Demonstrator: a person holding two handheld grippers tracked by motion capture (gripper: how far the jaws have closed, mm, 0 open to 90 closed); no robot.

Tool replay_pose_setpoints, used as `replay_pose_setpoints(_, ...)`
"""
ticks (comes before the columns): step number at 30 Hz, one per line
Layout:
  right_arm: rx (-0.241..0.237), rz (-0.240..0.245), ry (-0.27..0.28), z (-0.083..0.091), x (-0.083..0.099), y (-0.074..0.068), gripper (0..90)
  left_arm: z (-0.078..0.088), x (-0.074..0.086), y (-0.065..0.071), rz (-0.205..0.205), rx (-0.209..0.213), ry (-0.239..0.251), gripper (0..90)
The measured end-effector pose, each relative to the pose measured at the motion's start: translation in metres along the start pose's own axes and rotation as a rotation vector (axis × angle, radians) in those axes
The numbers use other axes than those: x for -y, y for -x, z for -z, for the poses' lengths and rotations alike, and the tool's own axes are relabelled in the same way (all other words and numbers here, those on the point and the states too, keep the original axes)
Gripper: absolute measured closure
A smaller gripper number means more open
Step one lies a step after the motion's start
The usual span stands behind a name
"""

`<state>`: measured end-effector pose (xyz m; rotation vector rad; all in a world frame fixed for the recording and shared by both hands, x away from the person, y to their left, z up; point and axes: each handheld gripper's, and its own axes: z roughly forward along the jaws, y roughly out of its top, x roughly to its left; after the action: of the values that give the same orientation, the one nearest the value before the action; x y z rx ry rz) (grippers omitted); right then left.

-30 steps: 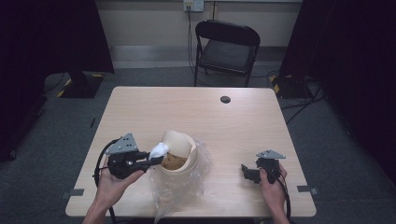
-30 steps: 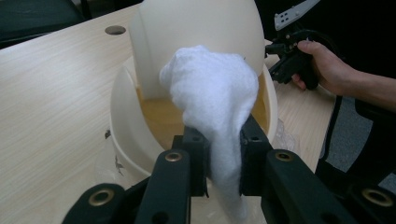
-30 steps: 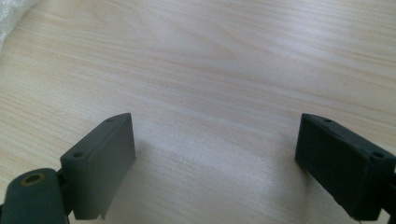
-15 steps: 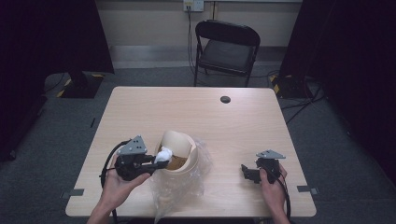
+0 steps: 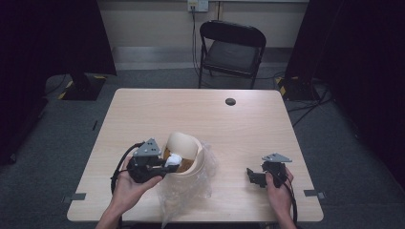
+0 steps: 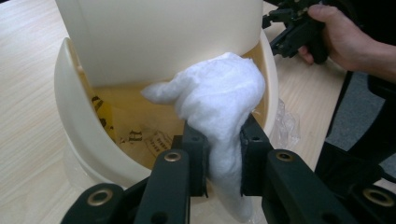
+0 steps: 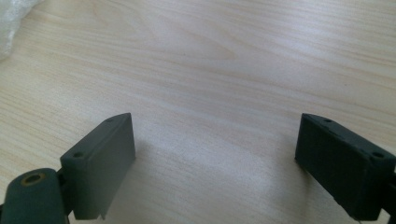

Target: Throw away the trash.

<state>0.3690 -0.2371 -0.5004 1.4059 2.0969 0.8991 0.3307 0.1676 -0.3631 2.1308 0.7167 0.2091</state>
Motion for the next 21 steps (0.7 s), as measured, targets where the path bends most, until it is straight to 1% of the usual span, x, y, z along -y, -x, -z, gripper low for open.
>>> replay_pose_setpoints(2, 0.000, 0.001, 0.001, 0.000, 0.000, 0.000, 11.1, -0.004, -0.002, -0.001, 0.017, 0.008, -0.002, 77.1)
replay_pose_setpoints(3, 0.000, 0.000, 0.000, 0.000, 0.000, 0.000, 11.1, -0.005, -0.003, -0.001, 0.027, 0.004, -0.005, 77.0)
replay_pose_setpoints(5, 0.000, 0.000, 0.000, 0.000, 0.000, 0.000, 11.1, -0.007, -0.004, -0.001, 0.030, 0.000, -0.006, 76.6)
replay_pose_setpoints(7, 0.000, 0.000, 0.000, 0.000, 0.000, 0.000, 11.1, -0.010, -0.006, -0.004, 0.042, -0.004, -0.027, 76.4)
replay_pose_setpoints(8, 0.000, 0.000, 0.000, 0.000, 0.000, 0.000, 11.1, -0.013, -0.006, -0.004, 0.048, 0.002, -0.027, 76.3)
replay_pose_setpoints(9, 0.000, 0.000, 0.000, 0.000, 0.000, 0.000, 11.1, -0.014, -0.007, -0.005, 0.051, 0.004, -0.036, 76.3)
replay_pose_setpoints(11, 0.000, 0.000, 0.000, 0.000, 0.000, 0.000, 11.1, -0.017, -0.008, -0.007, 0.053, 0.007, -0.028, 76.2)
replay_pose_setpoints(13, -0.001, 0.001, 0.001, 0.000, 0.000, 0.000, 11.1, -0.019, -0.010, -0.007, 0.057, 0.006, -0.034, 76.2)
replay_pose_setpoints(14, 0.000, 0.000, 0.000, 0.000, 0.000, 0.000, 11.1, -0.019, -0.011, -0.007, 0.052, 0.005, -0.035, 76.2)
replay_pose_setpoints(17, 0.000, 0.001, 0.000, 0.000, 0.000, 0.000, 11.1, -0.022, -0.015, -0.007, 0.049, -0.002, -0.066, 75.3)
replay_pose_setpoints(18, 0.000, 0.000, 0.000, 0.000, 0.000, 0.000, 11.1, -0.023, -0.017, -0.008, 0.041, -0.007, -0.087, 75.0)
replay_pose_setpoints(21, 0.000, 0.000, 0.000, 0.000, 0.000, 0.000, 11.1, -0.027, -0.020, -0.008, 0.048, -0.017, -0.091, 75.0)
